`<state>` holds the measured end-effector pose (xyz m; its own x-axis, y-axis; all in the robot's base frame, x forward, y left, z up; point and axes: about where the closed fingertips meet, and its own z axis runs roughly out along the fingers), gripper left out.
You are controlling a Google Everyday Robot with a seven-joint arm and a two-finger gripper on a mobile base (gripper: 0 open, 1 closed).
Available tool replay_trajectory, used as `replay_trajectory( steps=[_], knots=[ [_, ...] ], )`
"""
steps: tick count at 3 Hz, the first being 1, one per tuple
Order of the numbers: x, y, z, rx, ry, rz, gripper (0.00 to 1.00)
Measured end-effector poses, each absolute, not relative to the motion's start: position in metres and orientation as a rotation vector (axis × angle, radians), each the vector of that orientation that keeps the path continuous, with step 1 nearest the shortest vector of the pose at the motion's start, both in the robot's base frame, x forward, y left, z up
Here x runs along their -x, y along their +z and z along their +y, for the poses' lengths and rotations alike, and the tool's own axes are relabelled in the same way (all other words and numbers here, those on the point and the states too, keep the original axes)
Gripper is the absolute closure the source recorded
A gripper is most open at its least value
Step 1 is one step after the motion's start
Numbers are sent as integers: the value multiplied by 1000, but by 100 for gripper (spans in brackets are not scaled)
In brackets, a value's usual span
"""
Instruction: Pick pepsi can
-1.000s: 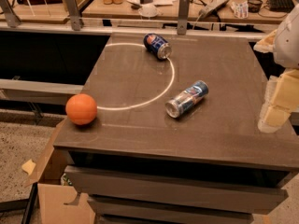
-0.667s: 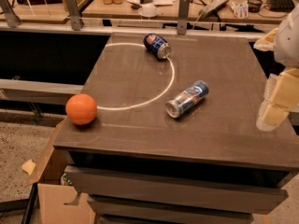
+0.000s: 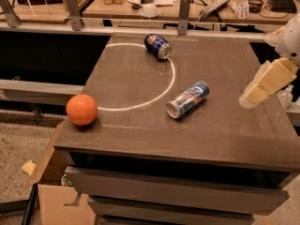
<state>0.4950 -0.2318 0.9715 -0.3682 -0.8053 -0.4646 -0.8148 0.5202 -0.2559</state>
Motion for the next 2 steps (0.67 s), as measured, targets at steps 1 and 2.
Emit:
replay_trajectory(
  steps=[1, 2],
  knots=[
    [-535, 970, -228, 1132, 84, 2169, 0],
    [-563, 963, -212, 1007, 158, 2104, 0]
  ],
)
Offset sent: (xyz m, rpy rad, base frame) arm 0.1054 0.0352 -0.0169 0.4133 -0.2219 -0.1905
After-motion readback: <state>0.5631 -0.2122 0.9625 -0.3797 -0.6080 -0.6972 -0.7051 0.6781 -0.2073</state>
